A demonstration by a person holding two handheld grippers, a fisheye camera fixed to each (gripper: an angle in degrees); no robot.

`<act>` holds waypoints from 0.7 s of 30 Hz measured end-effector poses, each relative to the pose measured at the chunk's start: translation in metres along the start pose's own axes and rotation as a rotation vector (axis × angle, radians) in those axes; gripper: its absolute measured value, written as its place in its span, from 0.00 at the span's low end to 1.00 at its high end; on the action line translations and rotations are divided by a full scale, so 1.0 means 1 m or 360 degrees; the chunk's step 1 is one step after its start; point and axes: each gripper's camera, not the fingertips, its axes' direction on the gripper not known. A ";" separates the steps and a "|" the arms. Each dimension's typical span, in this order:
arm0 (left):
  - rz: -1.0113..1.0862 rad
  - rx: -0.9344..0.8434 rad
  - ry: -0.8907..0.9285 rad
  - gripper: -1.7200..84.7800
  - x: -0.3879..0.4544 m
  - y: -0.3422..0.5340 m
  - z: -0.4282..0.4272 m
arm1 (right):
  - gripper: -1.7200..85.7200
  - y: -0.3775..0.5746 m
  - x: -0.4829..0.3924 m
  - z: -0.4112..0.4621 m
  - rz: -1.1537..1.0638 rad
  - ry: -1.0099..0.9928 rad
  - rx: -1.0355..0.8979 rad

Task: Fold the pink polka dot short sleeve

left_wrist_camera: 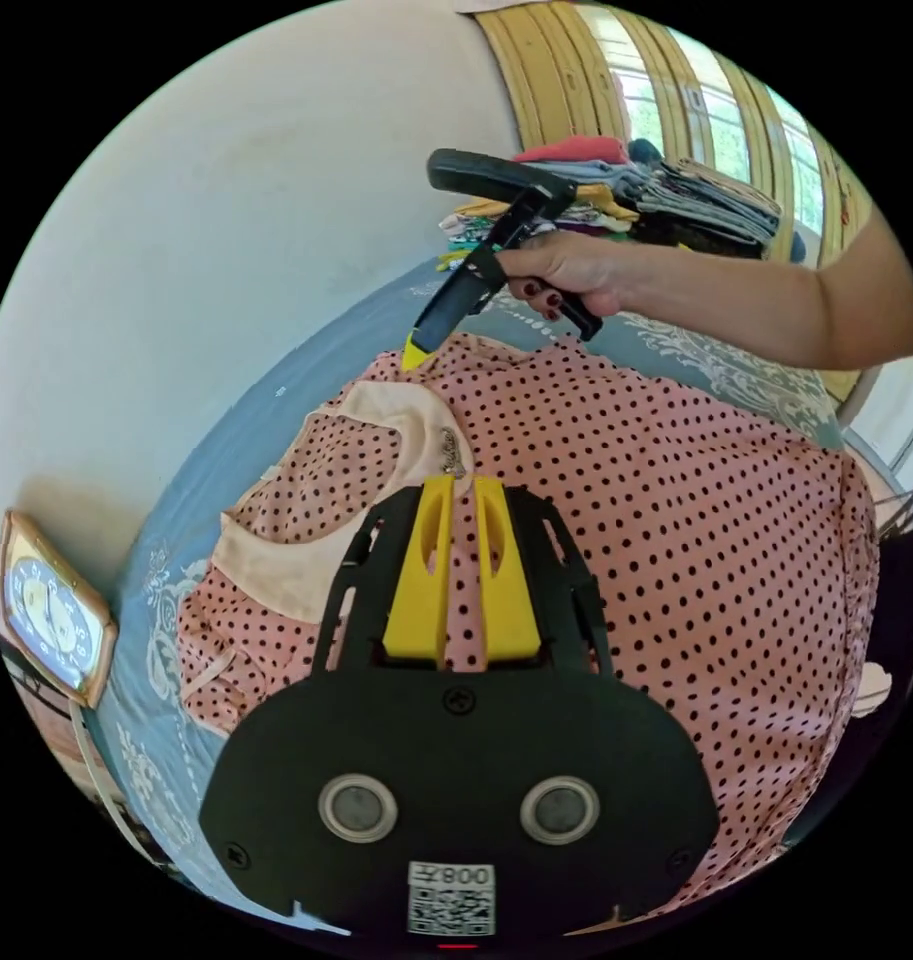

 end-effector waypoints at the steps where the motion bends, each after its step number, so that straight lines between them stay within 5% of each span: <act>1: -0.0100 0.0008 -0.0053 0.03 -0.012 0.004 -0.002 | 0.07 -0.003 -0.002 0.000 -0.0017 0.0028 0.0012; 8: -0.0822 -0.0385 -0.0364 0.02 -0.126 0.038 0.042 | 0.03 -0.039 0.017 0.039 0.0074 0.0150 -0.0131; 17: -0.0906 -0.0333 -0.0366 0.02 -0.148 0.055 0.040 | 0.02 -0.013 -0.007 0.003 0.0067 0.0340 -0.0002; 21: -0.0937 -0.0420 -0.0309 0.02 -0.159 0.061 0.057 | 0.02 -0.013 0.018 0.014 0.0197 0.0297 -0.0182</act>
